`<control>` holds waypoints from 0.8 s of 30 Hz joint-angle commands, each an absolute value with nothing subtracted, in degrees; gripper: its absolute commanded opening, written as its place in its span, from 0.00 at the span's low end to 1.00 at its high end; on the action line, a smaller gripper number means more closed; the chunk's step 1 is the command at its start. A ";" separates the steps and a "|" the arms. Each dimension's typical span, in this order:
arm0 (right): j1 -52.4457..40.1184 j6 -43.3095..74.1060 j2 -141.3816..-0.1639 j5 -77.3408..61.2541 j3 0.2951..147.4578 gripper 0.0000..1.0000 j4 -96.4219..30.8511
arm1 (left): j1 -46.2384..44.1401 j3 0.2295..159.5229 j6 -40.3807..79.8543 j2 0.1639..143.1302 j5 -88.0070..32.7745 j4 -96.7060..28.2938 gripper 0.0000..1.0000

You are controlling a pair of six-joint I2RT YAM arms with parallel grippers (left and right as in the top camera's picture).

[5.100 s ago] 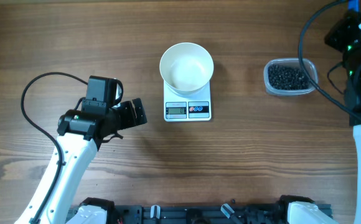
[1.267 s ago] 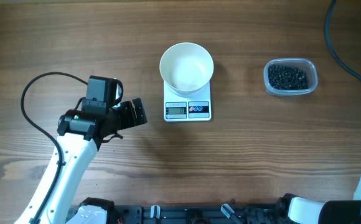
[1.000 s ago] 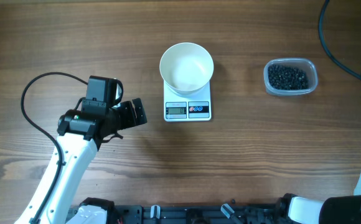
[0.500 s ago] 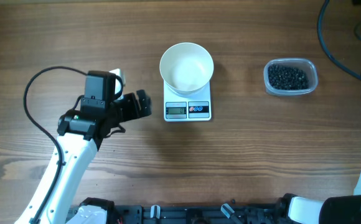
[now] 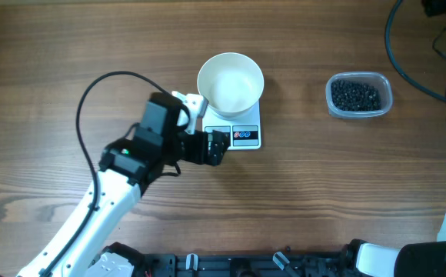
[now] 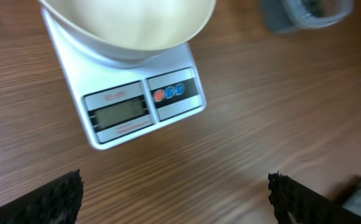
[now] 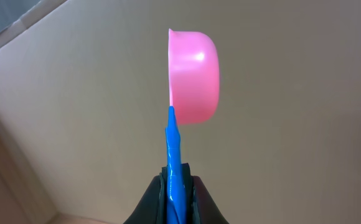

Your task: Scoop item into bowl and weigh 150g on scale

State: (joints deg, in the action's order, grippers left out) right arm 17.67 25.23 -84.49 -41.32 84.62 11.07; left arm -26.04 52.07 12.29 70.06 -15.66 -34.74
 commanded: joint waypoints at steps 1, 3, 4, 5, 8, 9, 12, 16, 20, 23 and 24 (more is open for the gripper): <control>17.21 24.18 -84.55 -43.86 85.78 0.04 11.07 | -28.95 52.21 12.64 69.17 1.74 -35.79 1.00; 17.21 24.18 -84.31 -43.83 85.78 0.04 11.05 | -29.30 52.21 12.60 68.84 2.70 -36.53 1.00; 17.21 24.18 -84.12 -43.86 85.78 0.04 11.03 | -29.36 52.21 12.60 68.51 2.68 -37.17 1.00; 17.21 24.18 -83.99 -43.86 85.78 0.04 10.96 | -29.36 52.21 12.62 68.27 2.68 -38.00 1.00; 17.21 23.97 -83.64 -43.81 85.78 0.04 9.54 | -29.36 52.21 12.60 67.11 2.68 -40.18 1.00; 17.21 23.90 -83.64 -43.81 85.78 0.04 8.64 | -29.36 52.21 12.60 66.74 2.68 -40.40 1.00; 17.21 21.61 -83.64 -43.79 85.78 0.04 4.14 | -29.36 52.21 12.32 64.86 2.68 -40.07 1.00; 17.21 16.29 -83.33 -42.78 85.78 0.04 -5.30 | -29.36 52.18 12.21 63.96 2.66 -39.94 1.00; 17.21 8.93 -80.93 -34.11 85.84 0.04 -18.28 | -29.36 52.18 12.21 64.31 2.66 -40.01 1.00; 17.21 3.25 -78.46 -25.04 85.84 0.04 -27.42 | -29.36 52.18 12.21 64.31 2.66 -40.12 1.00; 17.21 1.85 -77.97 -23.07 85.84 0.04 -29.65 | -29.36 52.18 12.21 64.29 2.66 -40.12 1.00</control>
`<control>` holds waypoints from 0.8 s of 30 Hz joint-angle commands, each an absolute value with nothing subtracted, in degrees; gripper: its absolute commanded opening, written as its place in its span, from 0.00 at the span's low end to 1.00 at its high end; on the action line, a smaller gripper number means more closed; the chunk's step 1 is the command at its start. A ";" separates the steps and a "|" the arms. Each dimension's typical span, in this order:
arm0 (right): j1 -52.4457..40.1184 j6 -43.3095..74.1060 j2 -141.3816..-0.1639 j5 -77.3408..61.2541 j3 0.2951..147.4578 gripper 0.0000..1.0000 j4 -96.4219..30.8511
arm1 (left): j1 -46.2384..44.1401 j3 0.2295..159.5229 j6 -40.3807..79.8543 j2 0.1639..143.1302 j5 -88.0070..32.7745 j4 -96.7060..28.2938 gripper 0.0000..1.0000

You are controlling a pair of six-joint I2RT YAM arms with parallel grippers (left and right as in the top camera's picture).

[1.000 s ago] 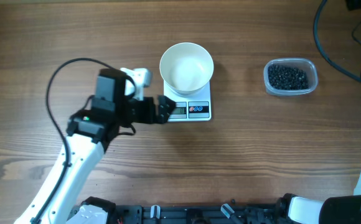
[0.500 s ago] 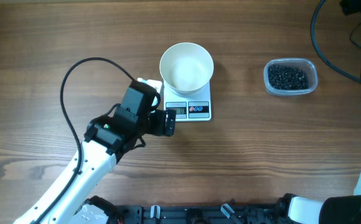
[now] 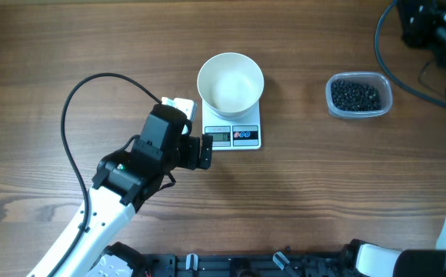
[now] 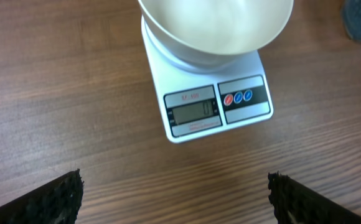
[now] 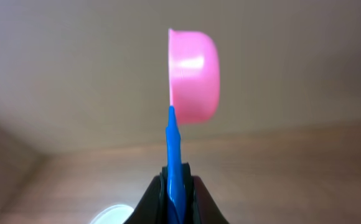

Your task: Scoop item into bowl and weigh 150g on scale

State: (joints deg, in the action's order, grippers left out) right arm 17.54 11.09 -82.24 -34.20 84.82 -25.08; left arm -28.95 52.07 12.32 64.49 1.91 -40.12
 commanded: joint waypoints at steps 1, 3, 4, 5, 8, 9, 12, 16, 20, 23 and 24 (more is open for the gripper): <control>17.21 -0.64 -77.36 -19.90 85.84 0.04 -33.39 | -29.36 52.18 12.21 64.29 2.66 -40.12 1.00; 17.21 -4.43 -77.08 -14.76 85.84 0.04 -39.40 | -29.36 52.18 12.21 64.29 2.66 -40.10 1.00; 17.21 -5.74 -77.12 -12.71 85.82 0.04 -42.04 | -29.36 52.18 12.21 64.29 2.66 -40.10 1.00; 17.21 -6.70 -77.34 -11.29 85.82 0.04 -44.56 | -29.36 52.18 12.21 64.29 2.66 -40.10 1.00; 17.21 -8.16 -77.54 -10.98 85.78 0.04 -48.27 | -29.36 52.18 12.21 64.29 2.37 -40.14 1.00; 17.21 -8.12 -77.54 -11.00 85.78 0.04 -48.34 | -29.36 52.18 12.19 64.29 1.98 -40.10 1.00; 17.21 -7.35 -77.52 -11.03 85.78 0.04 -47.48 | -29.36 52.18 8.80 64.31 -0.25 -39.64 1.00; 17.21 -7.33 -77.52 -11.03 85.78 0.04 -46.72 | -29.36 52.18 -1.80 64.29 -10.09 -39.68 1.00; 17.21 -7.29 -77.52 -11.03 85.78 0.04 -45.63 | -29.36 52.18 -2.59 64.38 -8.56 -40.34 1.00; 17.21 -7.09 -77.52 -12.16 85.78 0.04 -44.93 | -29.36 52.18 -0.75 64.86 -5.19 -40.34 1.00; 17.21 -5.93 -77.52 -12.51 85.78 0.04 -44.40 | -29.36 52.18 0.23 65.06 -3.95 -40.25 1.00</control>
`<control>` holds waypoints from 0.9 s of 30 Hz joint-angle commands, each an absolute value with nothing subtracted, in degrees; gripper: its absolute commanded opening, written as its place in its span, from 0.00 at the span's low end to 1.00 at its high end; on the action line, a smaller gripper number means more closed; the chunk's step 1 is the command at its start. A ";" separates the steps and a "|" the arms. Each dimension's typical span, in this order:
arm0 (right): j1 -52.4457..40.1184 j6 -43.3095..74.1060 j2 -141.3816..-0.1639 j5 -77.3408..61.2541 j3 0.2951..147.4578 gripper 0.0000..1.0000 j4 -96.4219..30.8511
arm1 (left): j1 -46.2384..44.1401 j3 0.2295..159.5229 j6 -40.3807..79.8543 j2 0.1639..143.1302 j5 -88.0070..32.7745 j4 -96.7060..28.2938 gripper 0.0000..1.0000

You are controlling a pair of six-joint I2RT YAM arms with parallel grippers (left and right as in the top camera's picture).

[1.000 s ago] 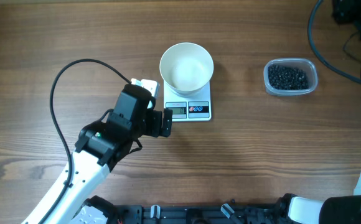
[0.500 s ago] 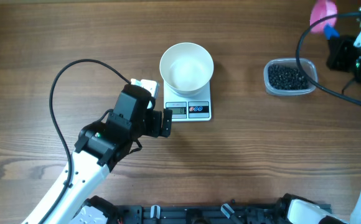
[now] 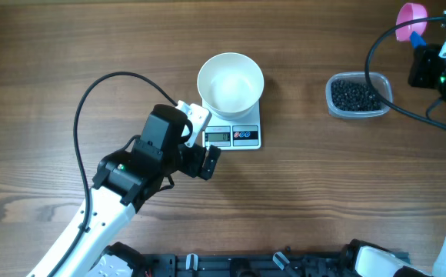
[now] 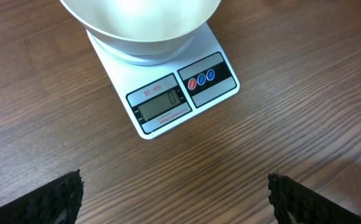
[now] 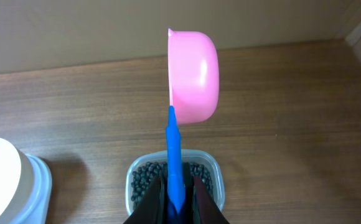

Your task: Scoop item into bowl and weigh 150g on scale

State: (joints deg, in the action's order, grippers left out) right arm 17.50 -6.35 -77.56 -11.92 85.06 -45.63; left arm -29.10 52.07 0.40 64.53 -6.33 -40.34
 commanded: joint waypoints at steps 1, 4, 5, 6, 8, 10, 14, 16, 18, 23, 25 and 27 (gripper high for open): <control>17.21 -5.32 -77.52 -12.51 85.78 0.04 -44.14 | -29.36 52.18 1.30 65.32 -2.70 -40.14 1.00; 17.21 -4.27 -77.52 -12.88 85.78 0.04 -43.97 | -29.36 52.18 4.14 66.15 -0.14 -40.10 1.00; 17.21 -4.29 -77.52 -12.99 85.78 0.04 -43.99 | -29.36 52.18 4.14 66.48 -0.16 -40.07 1.00; 17.21 -4.32 -77.52 -12.97 85.78 0.04 -43.99 | -29.36 52.18 4.12 66.76 -0.27 -40.03 1.00; 17.21 -4.27 -77.52 -12.97 85.78 0.04 -43.99 | -29.36 52.18 4.12 67.18 -0.49 -39.59 1.00; 17.21 -4.27 -77.52 -12.97 85.78 0.04 -43.99 | -29.36 52.18 4.14 67.26 -0.56 -38.22 1.00; 17.21 -4.27 -77.52 -12.97 85.78 0.04 -43.99 | -29.34 52.18 4.14 67.18 -0.56 -36.36 1.00; 17.21 -4.29 -77.52 -12.97 85.78 0.04 -43.97 | -29.34 52.18 4.14 67.18 -0.99 -36.16 1.00; 17.21 -4.27 -77.52 -12.95 85.78 0.04 -43.99 | -29.36 52.18 4.12 67.18 -2.44 -36.18 1.00; 17.21 -4.29 -77.52 -12.97 85.78 0.04 -43.99 | -29.34 52.18 4.12 67.18 -3.57 -36.25 1.00; 17.21 -4.29 -77.52 -12.97 85.78 0.04 -44.01 | -29.34 52.18 4.12 67.18 -3.57 -36.53 1.00; 17.21 -4.27 -77.52 -12.97 85.78 0.04 -44.12 | -29.34 52.18 4.12 67.18 -3.60 -37.21 1.00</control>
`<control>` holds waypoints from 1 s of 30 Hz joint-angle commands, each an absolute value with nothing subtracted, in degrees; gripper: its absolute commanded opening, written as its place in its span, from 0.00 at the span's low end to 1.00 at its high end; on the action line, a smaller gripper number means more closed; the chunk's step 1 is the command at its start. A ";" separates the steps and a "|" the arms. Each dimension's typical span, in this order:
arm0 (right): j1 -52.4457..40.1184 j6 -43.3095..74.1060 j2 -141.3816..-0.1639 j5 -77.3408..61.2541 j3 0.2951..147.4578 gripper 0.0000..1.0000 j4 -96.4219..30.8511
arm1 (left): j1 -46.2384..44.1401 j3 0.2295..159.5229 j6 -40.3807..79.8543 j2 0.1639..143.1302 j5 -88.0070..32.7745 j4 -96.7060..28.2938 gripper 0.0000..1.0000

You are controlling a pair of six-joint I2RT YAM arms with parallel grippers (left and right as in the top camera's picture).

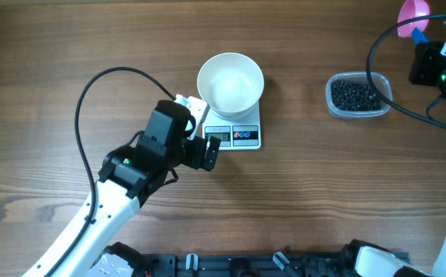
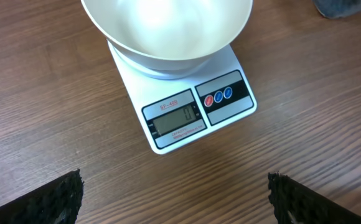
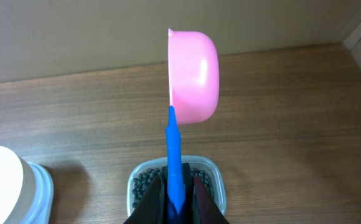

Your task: Scoop item into bowl and weigh 150g on scale

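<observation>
An empty white bowl point(image 1: 231, 83) rests on a small white scale point(image 1: 234, 136) whose display point(image 2: 174, 119) reads 0. My left gripper point(image 1: 208, 152) hovers open just left of the scale's front, nothing between its fingers point(image 2: 56, 199). A clear tub of dark beads point(image 1: 359, 95) sits to the right. Beyond the tub at the table's right edge, my right gripper point(image 3: 175, 196) is shut on the blue handle of a pink scoop point(image 3: 193, 74), held up high with its cup empty; the scoop point(image 1: 411, 12) shows at the overhead view's top edge.
The left arm's black cable point(image 1: 92, 100) loops over the left part of the wooden table point(image 1: 323, 185). A beige wall point(image 3: 106, 31) rises behind the table's far edge.
My left gripper shifted slightly toward the scale, which now sits more centred in its view. The right gripper with the scoop rose a little over the tub.
My left gripper was at the scale's front with the display blank. Then it stood back to the left and the display read 0. Meanwhile my right gripper, holding the pink scoop, came from facing the wall off-table to above the bead tub.
</observation>
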State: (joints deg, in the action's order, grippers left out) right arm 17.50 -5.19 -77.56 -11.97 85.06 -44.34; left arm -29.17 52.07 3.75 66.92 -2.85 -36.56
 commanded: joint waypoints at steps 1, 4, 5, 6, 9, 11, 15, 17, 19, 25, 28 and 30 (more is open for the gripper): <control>17.21 -4.27 -77.52 -12.97 85.78 0.04 -44.21 | -29.34 52.18 4.08 67.18 -3.57 -37.78 1.00; 17.21 -4.27 -77.52 -12.97 85.78 0.05 -44.25 | -29.34 52.18 3.36 67.18 -3.22 -38.57 1.00; 17.21 -4.27 -77.52 -12.97 85.78 0.04 -44.25 | -29.34 52.18 3.36 67.18 -2.87 -38.65 1.00; 17.21 -4.29 -77.52 -12.97 85.78 0.04 -44.25 | -29.34 52.18 3.27 67.18 -2.90 -38.65 1.00; 17.21 -4.27 -77.52 -12.97 85.78 0.04 -44.25 | -29.34 52.18 3.27 67.18 -2.87 -38.63 1.00; 17.21 -4.25 -77.52 -12.97 85.78 0.04 -44.27 | -29.34 52.18 3.29 67.18 -2.90 -38.61 1.00; 17.21 -4.29 -77.52 -12.99 85.78 0.04 -44.27 | -28.62 52.18 3.29 67.11 -4.03 -39.09 1.00; 17.21 -4.27 -77.52 -12.97 85.78 0.04 -44.27 | -27.16 52.18 3.27 66.98 -5.96 -39.83 1.00; 17.21 -4.27 -77.52 -12.97 85.78 0.04 -44.38 | -24.49 52.18 3.20 66.46 -9.08 -41.01 1.00; 17.21 -4.34 -77.52 -12.97 85.78 0.04 -44.82 | -14.22 52.18 -1.56 62.59 -18.17 -42.19 1.00; 17.21 -4.36 -77.52 -12.95 85.78 0.04 -45.15 | -5.02 52.18 -5.91 58.26 -28.97 -41.19 1.00; 17.21 -4.36 -77.52 -12.95 85.78 0.04 -45.19 | -0.54 52.18 -6.02 56.51 -30.74 -41.21 1.00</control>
